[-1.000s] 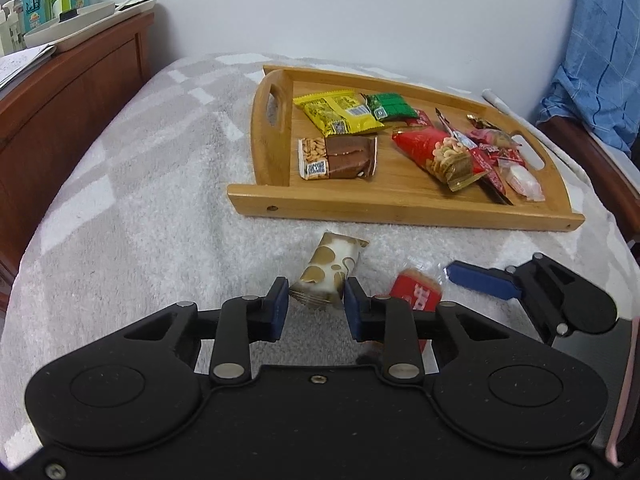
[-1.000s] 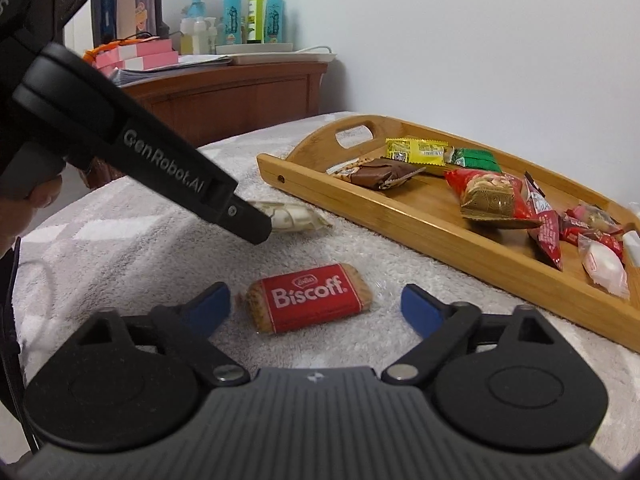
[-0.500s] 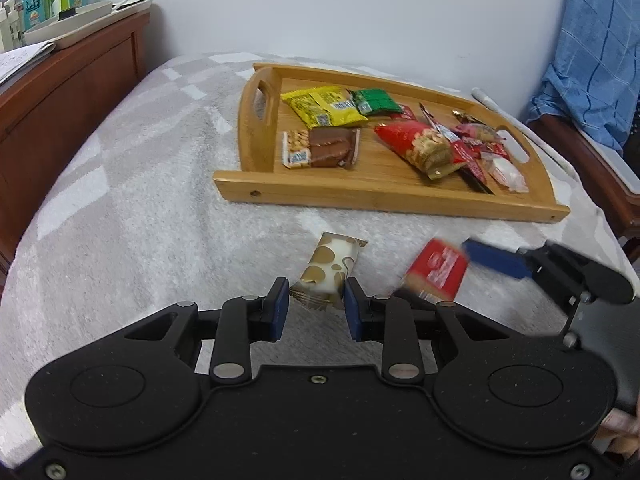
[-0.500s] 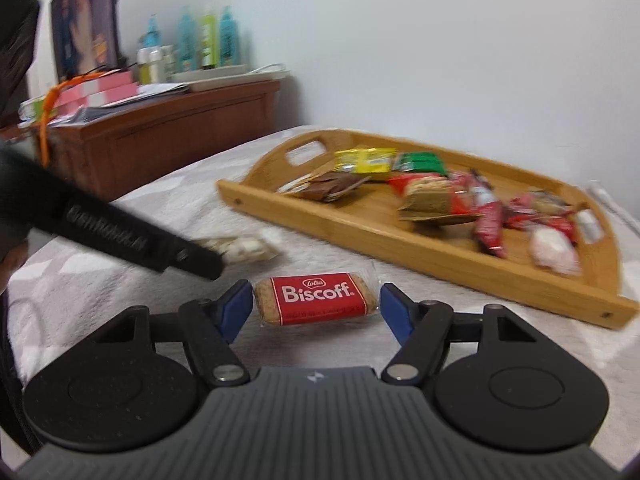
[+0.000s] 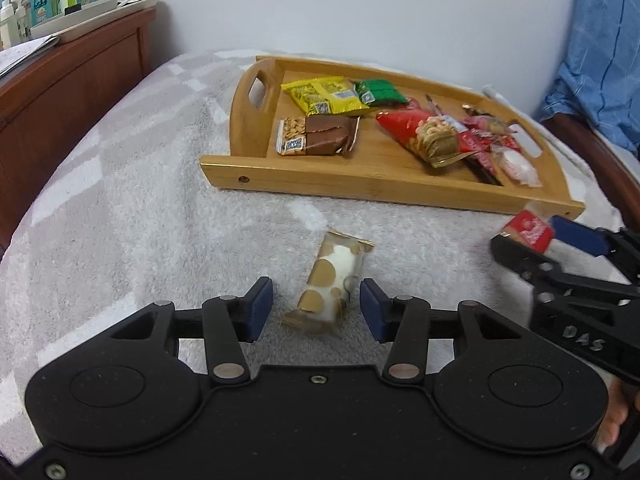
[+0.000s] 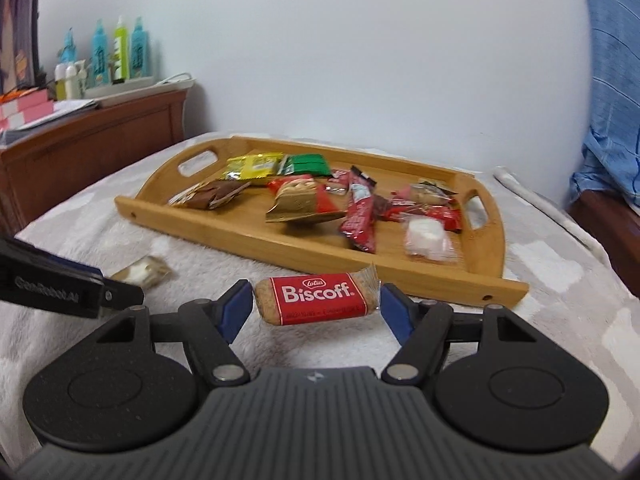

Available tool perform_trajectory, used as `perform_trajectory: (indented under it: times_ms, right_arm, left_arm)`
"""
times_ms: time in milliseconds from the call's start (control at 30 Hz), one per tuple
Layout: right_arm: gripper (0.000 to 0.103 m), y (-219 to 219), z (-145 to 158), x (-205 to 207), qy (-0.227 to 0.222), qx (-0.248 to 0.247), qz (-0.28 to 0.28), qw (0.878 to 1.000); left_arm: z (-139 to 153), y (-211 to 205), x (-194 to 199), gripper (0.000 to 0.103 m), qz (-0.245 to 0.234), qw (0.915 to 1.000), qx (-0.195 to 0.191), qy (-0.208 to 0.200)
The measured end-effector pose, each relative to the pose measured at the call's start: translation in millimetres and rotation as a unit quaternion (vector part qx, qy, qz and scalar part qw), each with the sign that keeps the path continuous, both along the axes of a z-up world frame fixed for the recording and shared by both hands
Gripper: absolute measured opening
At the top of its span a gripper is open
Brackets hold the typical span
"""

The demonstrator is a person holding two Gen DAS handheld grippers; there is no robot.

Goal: Organize snacks
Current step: 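Grasp white-and-gold bar with left tool while right tool grasps Biscoff biscuit, then carry both snacks over the tray and open both tools to release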

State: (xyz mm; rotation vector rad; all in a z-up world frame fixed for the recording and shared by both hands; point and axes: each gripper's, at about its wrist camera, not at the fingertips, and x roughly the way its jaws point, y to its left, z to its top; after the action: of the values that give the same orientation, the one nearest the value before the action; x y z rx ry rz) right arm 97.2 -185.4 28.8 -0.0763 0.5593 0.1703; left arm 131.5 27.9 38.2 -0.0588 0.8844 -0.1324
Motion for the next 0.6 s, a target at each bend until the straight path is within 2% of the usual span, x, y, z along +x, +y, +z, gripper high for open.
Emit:
perform_trajectory:
  times_ms: [133, 200, 233, 367, 600]
  right_arm:
    - [0.071, -4, 2, 0, -0.001, 0.011, -0.006, 1.000]
    - [0.071, -6, 4, 0, -0.003, 0.016, -0.010, 1.000]
    - [0.071, -7, 4, 0, -0.003, 0.020, -0.011, 1.000]
    - [0.071, -12, 8, 0, -0.006, 0.035, -0.018, 0.999]
    - [0.071, -23, 15, -1, -0.016, 0.063, -0.035, 0.997]
  left_arm:
    - [-1, -6, 0, 0.039, -0.003, 0.9998, 0.017, -0.005]
    - [1, -5, 0, 0.023, -0.004, 0.9999, 0.010, -0.005]
    - [2, -4, 0, 0.021, -0.004, 1.0000, 0.003, -0.003]
    - [7, -3, -1, 0.021, 0.001, 1.0000, -0.006, -0.002]
    - [26, -11, -5, 0.020, -0.009, 0.9995, -0.019, -0.025]
